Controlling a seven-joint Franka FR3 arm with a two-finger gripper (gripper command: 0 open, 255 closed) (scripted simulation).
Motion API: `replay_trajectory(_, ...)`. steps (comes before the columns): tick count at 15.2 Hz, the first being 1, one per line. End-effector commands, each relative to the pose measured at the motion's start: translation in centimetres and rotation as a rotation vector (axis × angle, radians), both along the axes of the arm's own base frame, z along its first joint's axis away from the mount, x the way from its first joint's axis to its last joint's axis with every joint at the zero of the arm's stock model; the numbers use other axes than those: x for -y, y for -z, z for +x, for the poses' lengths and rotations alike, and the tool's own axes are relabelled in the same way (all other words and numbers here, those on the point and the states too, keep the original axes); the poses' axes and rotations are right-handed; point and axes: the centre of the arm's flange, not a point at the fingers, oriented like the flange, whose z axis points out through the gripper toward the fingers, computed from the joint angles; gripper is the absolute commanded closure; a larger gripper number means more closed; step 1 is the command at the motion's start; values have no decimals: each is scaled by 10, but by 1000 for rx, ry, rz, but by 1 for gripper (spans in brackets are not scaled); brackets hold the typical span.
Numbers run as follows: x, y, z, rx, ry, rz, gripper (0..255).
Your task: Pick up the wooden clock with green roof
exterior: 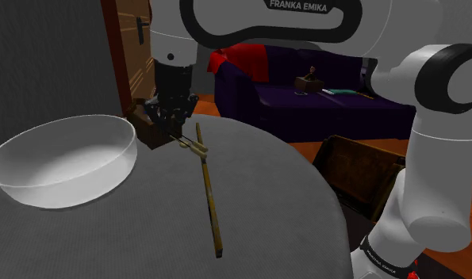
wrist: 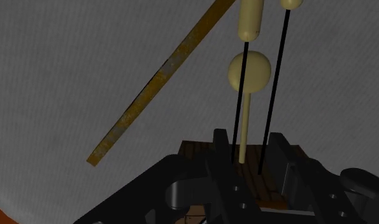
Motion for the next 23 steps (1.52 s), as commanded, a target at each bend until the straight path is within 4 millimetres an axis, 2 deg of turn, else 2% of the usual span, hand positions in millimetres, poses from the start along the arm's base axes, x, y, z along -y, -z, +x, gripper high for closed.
replay_trajectory(1,-1,5,2,-7,0,-4,255)
replay_trajectory(6,1,5,0,-7,0,-4,255)
replay_trajectory(21,1,-74,0,-7,0,-4,255)
replay_trajectory(23,1,-75,0,-7,0,-4,255)
